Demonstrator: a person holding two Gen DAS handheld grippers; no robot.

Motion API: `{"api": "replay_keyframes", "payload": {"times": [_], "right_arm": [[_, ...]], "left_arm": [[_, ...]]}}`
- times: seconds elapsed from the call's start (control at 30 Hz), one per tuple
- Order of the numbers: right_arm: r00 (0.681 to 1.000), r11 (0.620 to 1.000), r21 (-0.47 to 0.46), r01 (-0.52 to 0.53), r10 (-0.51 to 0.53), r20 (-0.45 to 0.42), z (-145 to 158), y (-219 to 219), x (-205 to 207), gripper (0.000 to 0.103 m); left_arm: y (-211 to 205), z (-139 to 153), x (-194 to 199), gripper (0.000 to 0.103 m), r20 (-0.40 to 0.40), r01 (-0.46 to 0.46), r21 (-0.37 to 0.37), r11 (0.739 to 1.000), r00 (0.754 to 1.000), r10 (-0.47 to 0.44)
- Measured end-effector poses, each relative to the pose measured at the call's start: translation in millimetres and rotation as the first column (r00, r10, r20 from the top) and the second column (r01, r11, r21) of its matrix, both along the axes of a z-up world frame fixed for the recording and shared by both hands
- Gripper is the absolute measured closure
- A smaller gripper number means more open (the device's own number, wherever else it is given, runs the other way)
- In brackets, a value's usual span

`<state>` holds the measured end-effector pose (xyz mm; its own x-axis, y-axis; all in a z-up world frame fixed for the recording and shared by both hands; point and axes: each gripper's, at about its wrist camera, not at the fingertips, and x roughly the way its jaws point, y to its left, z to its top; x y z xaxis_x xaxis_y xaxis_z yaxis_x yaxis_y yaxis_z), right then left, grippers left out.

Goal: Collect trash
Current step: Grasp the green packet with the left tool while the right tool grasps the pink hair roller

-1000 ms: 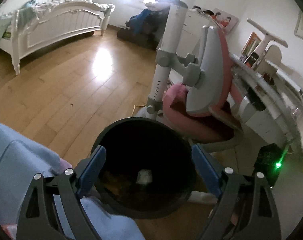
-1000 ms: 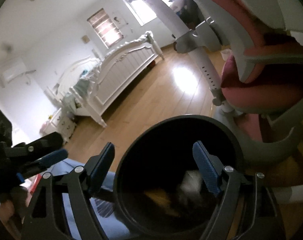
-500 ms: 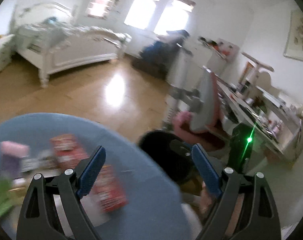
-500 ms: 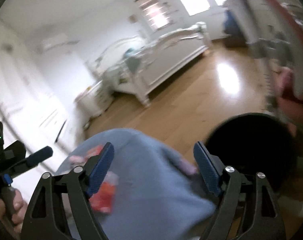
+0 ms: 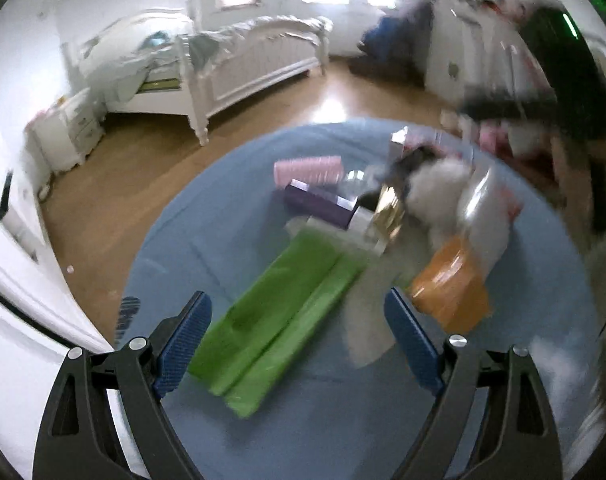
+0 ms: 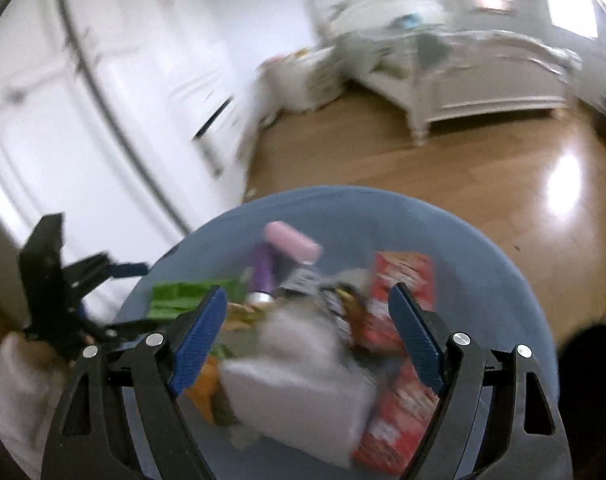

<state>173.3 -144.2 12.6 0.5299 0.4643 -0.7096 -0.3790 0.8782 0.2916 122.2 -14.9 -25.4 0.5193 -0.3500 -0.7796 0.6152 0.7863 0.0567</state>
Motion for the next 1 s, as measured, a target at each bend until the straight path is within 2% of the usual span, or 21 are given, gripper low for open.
{"api": "replay_keyframes", "payload": {"times": [0.03, 0.13, 0.27, 0.37, 0.47, 0.53, 0.57, 0.6, 0.63, 0.67, 0.73, 0.8, 0.87, 0.93, 1.0], "right_arm": [[0.999, 0.998, -0.043, -0.045, 0.045, -0.007, -0.1, 17.9, 14.4, 0.023], [0.991, 0.981, -0.151, -0.126, 0.119, -0.055, -8.6, 51.4, 46.9, 0.036], [0.981, 0.927, -0.326, -0.185, 0.156, -0.112, -31.8, 89.4, 91.3, 0.047], [0.964, 0.871, -0.421, -0.251, 0.187, -0.189, -53.4, 107.2, 113.8, 0.047], [0.94, 0.848, -0.421, -0.322, 0.234, -0.247, -69.2, 121.5, 124.2, 0.047], [0.936, 0.825, -0.454, -0.336, 0.24, -0.256, -76.8, 130.6, 129.4, 0.047], [0.934, 0.821, -0.458, -0.341, 0.242, -0.261, -81.2, 132.9, 131.3, 0.049], [0.932, 0.824, -0.45, -0.345, 0.244, -0.269, -84.6, 135.2, 132.7, 0.053], [0.93, 0.838, -0.422, -0.346, 0.249, -0.27, -84.6, 135.8, 133.6, 0.062], [0.927, 0.846, -0.403, -0.349, 0.25, -0.278, -83.5, 136.3, 134.0, 0.071], [0.933, 0.845, -0.414, -0.338, 0.243, -0.265, -80.8, 136.1, 129.0, 0.073], [0.941, 0.871, -0.378, -0.315, 0.234, -0.244, -73.7, 135.8, 122.3, 0.074], [0.957, 0.912, -0.312, -0.266, 0.211, -0.199, -56.5, 128.5, 111.6, 0.073], [0.974, 0.952, -0.224, -0.207, 0.179, -0.14, -34.2, 113.2, 98.9, 0.073], [0.987, 0.982, -0.11, -0.154, 0.147, -0.067, -7.0, 94.8, 78.9, 0.073]], "left_arm": [[3.8, -4.1, 2.7, 0.016, -0.001, 0.019, 0.017, 1.0, 1.0, -0.019], [4.1, -18.3, 13.5, 0.016, -0.006, 0.077, 0.095, 0.993, 0.997, -0.076], [4.7, -37.5, 22.4, 0.016, -0.043, 0.13, 0.15, 0.98, 0.991, -0.125], [6.6, -39.3, 28.7, 0.015, -0.054, 0.141, 0.124, 0.982, 0.989, -0.135], [7.4, -39.5, 34.8, 0.015, -0.068, 0.153, 0.089, 0.984, 0.987, -0.147], [5.6, -39.5, 38.6, 0.018, -0.079, 0.159, 0.075, 0.984, 0.985, -0.153], [5.1, -38.8, 40.0, 0.024, -0.082, 0.157, 0.068, 0.985, 0.985, -0.151], [3.9, -38.3, 43.2, 0.03, -0.089, 0.156, 0.056, 0.986, 0.985, -0.15], [3.4, -37.8, 44.2, 0.04, -0.093, 0.143, 0.038, 0.989, 0.986, -0.139], [3.0, -38.1, 44.8, 0.044, -0.084, 0.126, 0.038, 0.991, 0.989, -0.122], [2.2, -37.6, 45.8, 0.048, -0.078, 0.099, 0.042, 0.994, 0.992, -0.095], [3.7, -34.6, 43.6, 0.053, -0.06, 0.078, 0.033, 0.996, 0.995, -0.076], [10.8, -30.7, 42.7, 0.072, -0.049, 0.045, -0.001, 0.999, 0.998, -0.045], [19.8, -26.1, 47.0, 0.076, -0.072, -0.005, -0.064, 0.998, 0.997, 0.001], [25.4, -20.1, 40.0, 0.076, -0.051, -0.042, -0.092, 0.995, 0.998, 0.038]]}}
